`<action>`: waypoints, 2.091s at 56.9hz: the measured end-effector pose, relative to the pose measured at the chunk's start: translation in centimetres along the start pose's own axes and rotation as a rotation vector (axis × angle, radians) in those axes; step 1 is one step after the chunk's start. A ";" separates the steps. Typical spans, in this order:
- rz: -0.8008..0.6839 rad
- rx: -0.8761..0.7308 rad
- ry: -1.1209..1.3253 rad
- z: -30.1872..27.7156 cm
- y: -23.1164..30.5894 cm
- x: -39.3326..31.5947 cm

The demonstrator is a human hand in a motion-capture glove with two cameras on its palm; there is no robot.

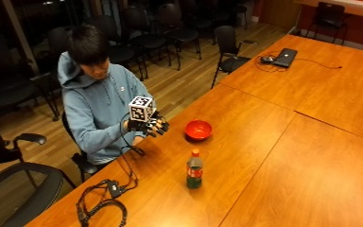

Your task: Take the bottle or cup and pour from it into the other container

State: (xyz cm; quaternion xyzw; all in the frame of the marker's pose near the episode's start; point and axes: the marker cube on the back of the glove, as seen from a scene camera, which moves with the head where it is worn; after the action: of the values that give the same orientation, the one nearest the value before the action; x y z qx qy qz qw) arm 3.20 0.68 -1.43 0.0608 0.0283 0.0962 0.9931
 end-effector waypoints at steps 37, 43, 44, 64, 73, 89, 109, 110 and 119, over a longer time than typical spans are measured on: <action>0.109 0.333 -0.046 0.7 3.1 9.1; 0.119 0.350 -0.095 1.1 3.0 10.2; 0.120 0.358 -0.102 1.2 2.8 10.4; 0.103 0.465 -0.279 2.9 -1.0 15.2; 0.111 0.470 -0.369 4.1 -3.5 16.6; 0.181 0.501 -0.497 6.1 -8.6 18.6; 0.221 0.510 -0.662 7.3 -11.4 18.8; 0.222 0.511 -0.663 7.4 -11.5 18.8; 0.235 0.509 -0.676 7.4 -13.0 18.2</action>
State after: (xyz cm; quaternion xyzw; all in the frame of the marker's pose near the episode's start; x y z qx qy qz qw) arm 24.01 -9.28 3.41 0.3343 -0.2826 0.1732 0.8823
